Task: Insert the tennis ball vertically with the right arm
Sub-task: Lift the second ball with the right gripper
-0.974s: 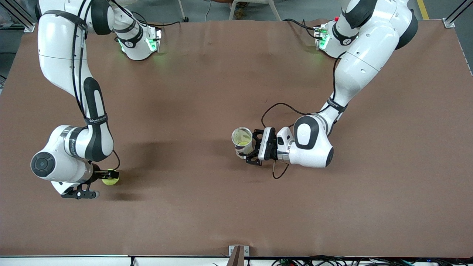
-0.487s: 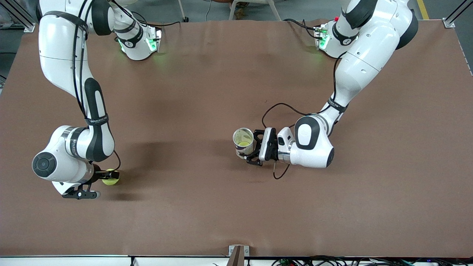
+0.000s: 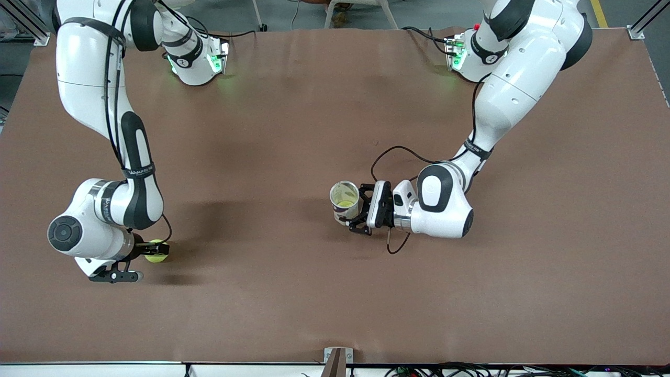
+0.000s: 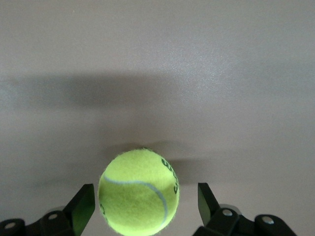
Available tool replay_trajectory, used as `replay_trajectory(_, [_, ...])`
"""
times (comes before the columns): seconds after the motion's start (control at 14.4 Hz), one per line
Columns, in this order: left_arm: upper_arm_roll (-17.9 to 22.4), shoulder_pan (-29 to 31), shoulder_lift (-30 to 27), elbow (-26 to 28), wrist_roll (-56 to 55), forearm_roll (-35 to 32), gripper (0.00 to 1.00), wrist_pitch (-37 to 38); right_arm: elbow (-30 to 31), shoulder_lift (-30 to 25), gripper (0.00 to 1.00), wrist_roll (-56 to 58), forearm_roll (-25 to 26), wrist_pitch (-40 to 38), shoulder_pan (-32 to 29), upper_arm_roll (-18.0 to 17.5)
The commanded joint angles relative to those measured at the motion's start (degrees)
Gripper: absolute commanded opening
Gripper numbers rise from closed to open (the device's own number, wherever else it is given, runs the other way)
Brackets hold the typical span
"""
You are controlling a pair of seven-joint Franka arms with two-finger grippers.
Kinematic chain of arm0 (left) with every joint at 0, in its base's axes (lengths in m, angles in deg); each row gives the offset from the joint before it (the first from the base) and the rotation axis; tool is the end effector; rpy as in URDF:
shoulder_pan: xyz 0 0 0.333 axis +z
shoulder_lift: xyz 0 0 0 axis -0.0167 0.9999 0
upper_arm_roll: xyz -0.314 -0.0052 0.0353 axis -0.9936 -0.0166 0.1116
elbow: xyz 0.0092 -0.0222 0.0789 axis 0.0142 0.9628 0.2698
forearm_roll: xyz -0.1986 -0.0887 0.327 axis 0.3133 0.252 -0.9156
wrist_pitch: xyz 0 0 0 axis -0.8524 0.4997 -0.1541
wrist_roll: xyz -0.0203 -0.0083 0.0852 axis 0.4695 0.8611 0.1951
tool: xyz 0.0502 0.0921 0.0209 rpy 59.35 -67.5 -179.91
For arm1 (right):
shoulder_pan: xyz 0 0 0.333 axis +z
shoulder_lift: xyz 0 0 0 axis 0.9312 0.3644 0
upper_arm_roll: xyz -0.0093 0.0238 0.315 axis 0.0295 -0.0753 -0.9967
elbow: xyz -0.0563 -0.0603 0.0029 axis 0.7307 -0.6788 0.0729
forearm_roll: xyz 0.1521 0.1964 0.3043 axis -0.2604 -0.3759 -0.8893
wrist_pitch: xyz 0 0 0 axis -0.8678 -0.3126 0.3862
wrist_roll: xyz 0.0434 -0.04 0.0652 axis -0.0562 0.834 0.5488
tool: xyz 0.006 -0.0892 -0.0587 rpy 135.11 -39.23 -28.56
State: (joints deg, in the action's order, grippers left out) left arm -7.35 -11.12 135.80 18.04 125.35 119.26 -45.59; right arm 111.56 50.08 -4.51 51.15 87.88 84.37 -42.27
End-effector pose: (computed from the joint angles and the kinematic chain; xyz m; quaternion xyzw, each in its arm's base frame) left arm 0.6134 -0.3732 0.1815 0.5412 -0.6741 0.2697 0.4241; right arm 0.7053 -0.0251 0.2135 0.9993 -0.0121 -0.0245 0.0255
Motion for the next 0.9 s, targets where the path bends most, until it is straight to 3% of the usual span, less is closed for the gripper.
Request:
replay_trajectory(0.0, [0.34, -0.12, -0.35, 0.93, 0.45, 0.28, 0.84, 0.19, -0.44, 0.53, 0.84, -0.29, -0.69, 0.4, -0.27, -0.35])
replay_trajectory(0.28, [0.34, -0.3, -0.53, 0.93, 0.18, 0.45, 0.84, 0.19, -0.44, 0.53, 0.59, -0.2, -0.69, 0.4, -0.36, -0.35])
replay_trajectory(0.84, [0.34, -0.3, -0.44, 0.84, 0.27, 0.28, 0.84, 0.19, -0.53, 0.44, 0.39, -0.11, -0.69, 0.32, -0.09, -0.35])
